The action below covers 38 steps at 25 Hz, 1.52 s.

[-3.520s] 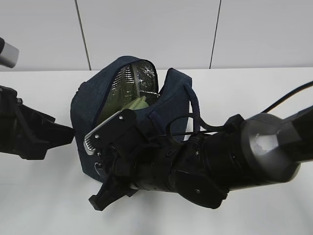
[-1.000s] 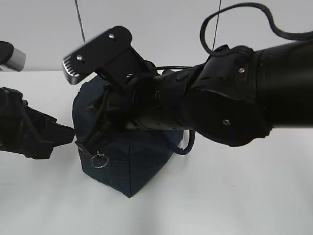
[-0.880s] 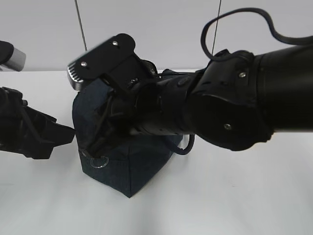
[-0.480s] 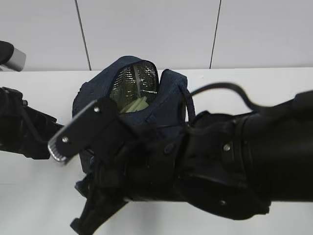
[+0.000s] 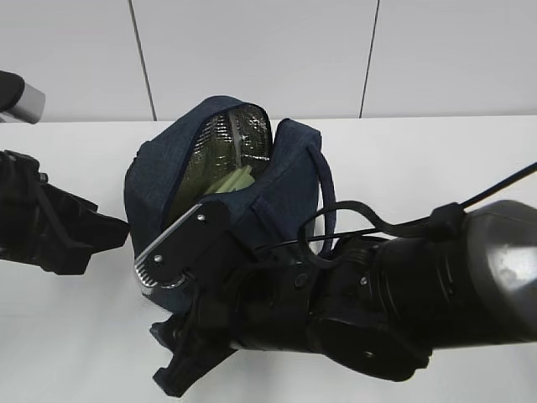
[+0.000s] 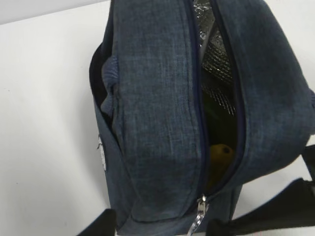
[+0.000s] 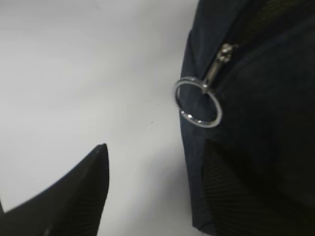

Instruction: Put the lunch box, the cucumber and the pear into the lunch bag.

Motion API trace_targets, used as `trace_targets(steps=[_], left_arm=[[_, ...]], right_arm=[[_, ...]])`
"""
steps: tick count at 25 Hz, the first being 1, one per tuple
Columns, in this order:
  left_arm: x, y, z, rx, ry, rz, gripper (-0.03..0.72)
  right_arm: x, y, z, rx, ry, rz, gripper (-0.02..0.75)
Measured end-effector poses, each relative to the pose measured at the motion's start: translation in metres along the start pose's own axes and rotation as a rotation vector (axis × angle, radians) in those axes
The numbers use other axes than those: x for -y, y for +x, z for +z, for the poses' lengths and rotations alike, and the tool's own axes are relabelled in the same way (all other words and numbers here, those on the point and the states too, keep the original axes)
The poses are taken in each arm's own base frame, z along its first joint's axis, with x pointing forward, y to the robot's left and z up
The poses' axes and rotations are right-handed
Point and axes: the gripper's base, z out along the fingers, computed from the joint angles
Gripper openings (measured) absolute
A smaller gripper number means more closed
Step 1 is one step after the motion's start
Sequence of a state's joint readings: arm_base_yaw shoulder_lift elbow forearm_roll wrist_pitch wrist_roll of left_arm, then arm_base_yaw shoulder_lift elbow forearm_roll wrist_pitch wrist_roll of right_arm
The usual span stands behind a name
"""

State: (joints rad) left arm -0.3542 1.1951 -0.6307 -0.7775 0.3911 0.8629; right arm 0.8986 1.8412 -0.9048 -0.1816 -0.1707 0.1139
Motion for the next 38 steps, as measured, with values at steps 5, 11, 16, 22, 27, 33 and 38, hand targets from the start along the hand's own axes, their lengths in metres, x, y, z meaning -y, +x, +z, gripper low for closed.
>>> trace_targets(steps=[5, 11, 16, 22, 27, 33, 38], left_arm=[[0.000, 0.000, 0.000, -0.001, 0.001, 0.000, 0.341], [0.000, 0.000, 0.000, 0.000, 0.001, -0.001, 0.340], [0.000, 0.000, 0.000, -0.002, 0.002, -0.001, 0.340], [0.000, 0.000, 0.000, -0.001, 0.003, -0.002, 0.340], [0.000, 0.000, 0.000, -0.001, 0.003, -0.003, 0.337], [0.000, 0.000, 0.000, 0.000, 0.004, -0.006, 0.332], [0.000, 0.000, 0.000, 0.000, 0.004, -0.007, 0.330]], right_arm=[[0.007, -0.004, 0.000, 0.049, 0.010, 0.006, 0.478], [0.007, 0.000, 0.009, 0.074, 0.008, 0.005, 0.478], [0.007, 0.009, 0.019, 0.063, 0.007, 0.019, 0.478], [0.011, 0.005, 0.020, 0.072, 0.050, 0.036, 0.478], [0.012, 0.003, 0.020, 0.093, 0.064, 0.024, 0.478], [0.013, -0.003, 0.017, 0.136, 0.067, 0.016, 0.478], [0.013, -0.004, 0.017, 0.137, 0.067, 0.009, 0.468]])
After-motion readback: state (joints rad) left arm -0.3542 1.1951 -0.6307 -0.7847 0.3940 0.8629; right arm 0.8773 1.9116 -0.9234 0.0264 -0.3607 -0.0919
